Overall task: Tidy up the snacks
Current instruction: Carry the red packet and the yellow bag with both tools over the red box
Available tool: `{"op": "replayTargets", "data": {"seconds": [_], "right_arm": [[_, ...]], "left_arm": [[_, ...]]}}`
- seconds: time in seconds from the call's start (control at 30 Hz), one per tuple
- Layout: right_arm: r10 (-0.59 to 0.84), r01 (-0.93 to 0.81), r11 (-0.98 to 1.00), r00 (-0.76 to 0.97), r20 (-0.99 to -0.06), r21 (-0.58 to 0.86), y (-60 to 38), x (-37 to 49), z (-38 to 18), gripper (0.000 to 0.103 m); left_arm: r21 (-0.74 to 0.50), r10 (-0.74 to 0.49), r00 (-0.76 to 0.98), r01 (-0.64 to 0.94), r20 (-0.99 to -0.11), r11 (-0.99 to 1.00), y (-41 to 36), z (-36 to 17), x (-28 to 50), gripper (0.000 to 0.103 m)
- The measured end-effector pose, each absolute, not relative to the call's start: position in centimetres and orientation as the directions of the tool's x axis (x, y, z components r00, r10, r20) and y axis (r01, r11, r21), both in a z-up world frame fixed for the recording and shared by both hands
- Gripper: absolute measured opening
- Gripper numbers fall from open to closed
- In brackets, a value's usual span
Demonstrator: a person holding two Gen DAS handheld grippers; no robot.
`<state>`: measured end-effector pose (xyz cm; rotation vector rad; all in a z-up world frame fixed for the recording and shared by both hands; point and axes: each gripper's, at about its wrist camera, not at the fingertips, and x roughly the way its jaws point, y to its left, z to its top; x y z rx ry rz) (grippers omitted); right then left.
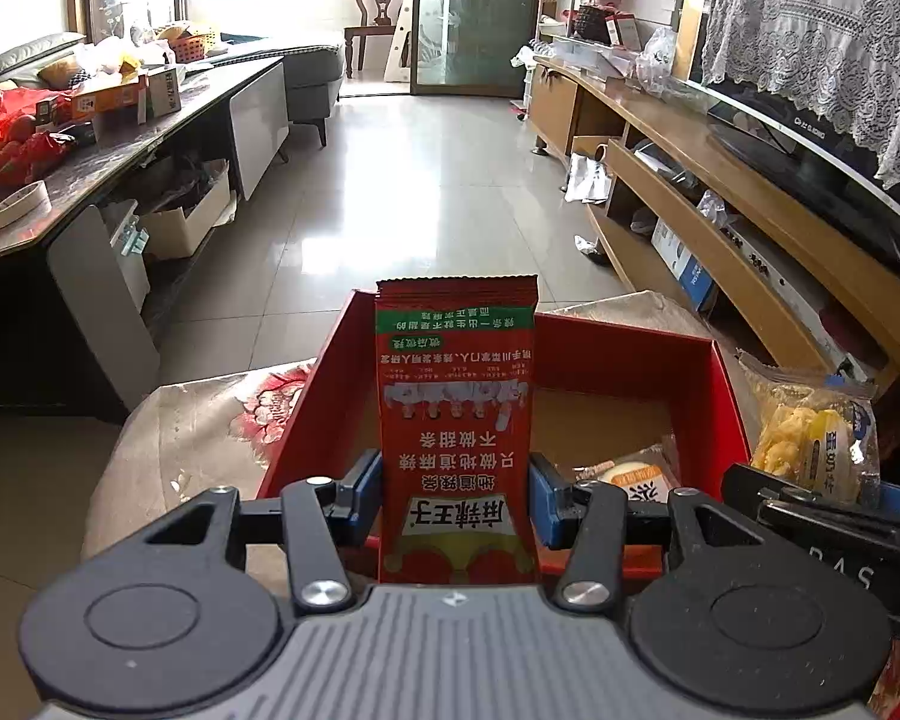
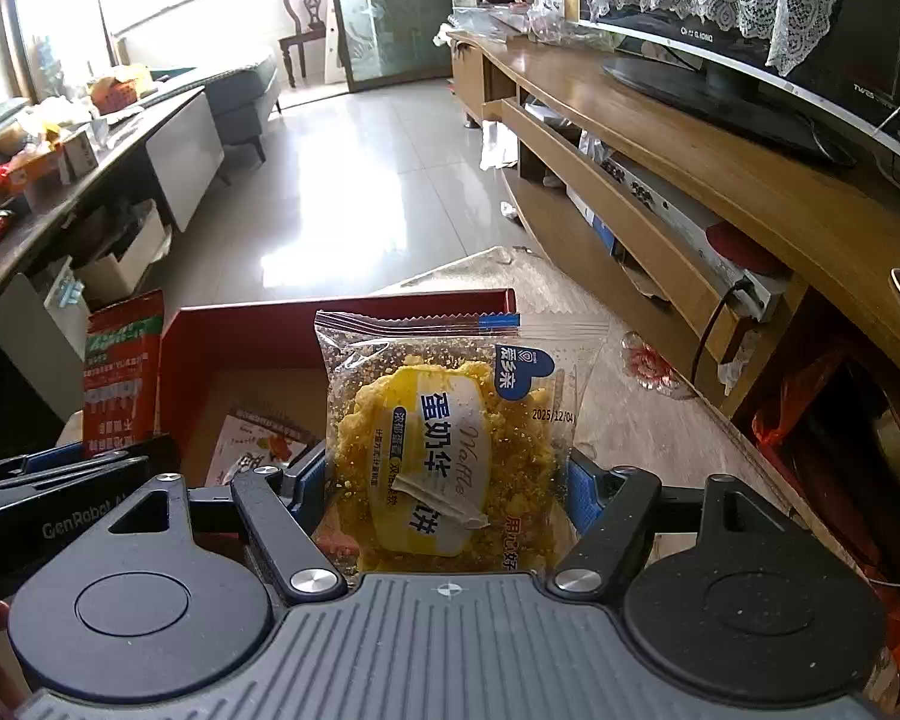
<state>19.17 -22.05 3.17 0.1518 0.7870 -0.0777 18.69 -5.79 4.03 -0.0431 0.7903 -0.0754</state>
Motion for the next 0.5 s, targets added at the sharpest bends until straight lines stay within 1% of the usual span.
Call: {"op": "replayTargets", "data": {"seconds": [0.5], "right_arm": [[-0.015,0.129,0.986,0.698,-0.716,0.105,-21.7,21.1,3.0,0.078]], "left_arm": [[-0.049,-0.064,0.7,0.041,-0.712,0.998,-6.5,3.6,21.0,0.048]]}}
